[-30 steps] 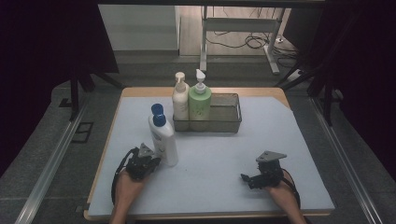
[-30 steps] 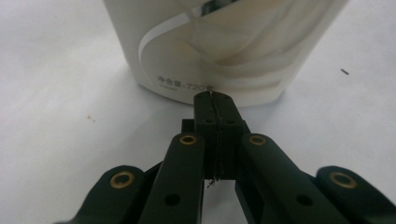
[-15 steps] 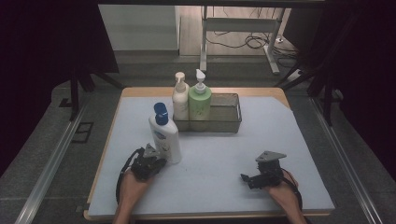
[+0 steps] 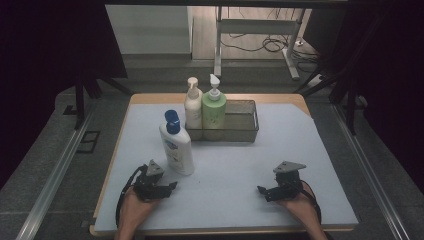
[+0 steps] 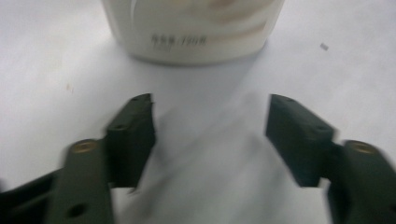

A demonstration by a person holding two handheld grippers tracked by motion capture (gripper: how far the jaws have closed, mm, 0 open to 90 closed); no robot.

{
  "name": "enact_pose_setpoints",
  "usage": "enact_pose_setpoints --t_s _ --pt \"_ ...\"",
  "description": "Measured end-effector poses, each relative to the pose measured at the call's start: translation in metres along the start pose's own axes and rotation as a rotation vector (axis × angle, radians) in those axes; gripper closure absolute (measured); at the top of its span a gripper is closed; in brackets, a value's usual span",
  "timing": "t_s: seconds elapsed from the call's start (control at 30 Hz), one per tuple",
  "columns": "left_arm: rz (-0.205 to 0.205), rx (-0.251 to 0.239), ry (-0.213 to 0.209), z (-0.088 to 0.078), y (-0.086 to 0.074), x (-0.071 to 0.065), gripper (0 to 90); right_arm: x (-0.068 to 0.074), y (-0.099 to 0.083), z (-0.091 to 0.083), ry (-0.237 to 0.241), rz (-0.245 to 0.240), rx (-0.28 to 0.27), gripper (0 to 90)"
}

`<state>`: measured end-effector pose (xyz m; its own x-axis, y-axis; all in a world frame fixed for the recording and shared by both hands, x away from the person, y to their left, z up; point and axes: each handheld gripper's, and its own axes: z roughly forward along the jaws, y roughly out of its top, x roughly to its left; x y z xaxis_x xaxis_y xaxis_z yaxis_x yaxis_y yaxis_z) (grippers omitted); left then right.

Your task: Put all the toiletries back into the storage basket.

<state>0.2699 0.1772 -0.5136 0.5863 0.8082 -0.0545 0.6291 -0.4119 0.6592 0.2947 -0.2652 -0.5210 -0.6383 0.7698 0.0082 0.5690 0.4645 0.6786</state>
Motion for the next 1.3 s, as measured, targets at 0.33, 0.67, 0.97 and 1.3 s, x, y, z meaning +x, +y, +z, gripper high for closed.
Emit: enact_pose_setpoints --t_s 0.33,0.67,0.97,1.3 --pt "-0.026 -0.026 0.04 -0.006 -0.019 0.003 12.3 0.002 0.002 -0.003 0.007 0.006 0.023 0.0" --pt "-0.021 -0.033 0.049 -0.005 -0.02 0.003 12.2 0.012 0.015 -0.011 0.058 -0.003 -0.038 0.6" --pt "-0.016 -0.032 0.051 -0.005 -0.02 0.002 12.2 0.023 0.037 -0.02 0.087 -0.04 -0.092 1.1" --pt "-0.02 -0.035 0.052 -0.005 -0.02 0.002 12.2 0.037 0.065 -0.021 0.135 -0.083 -0.125 1.1"
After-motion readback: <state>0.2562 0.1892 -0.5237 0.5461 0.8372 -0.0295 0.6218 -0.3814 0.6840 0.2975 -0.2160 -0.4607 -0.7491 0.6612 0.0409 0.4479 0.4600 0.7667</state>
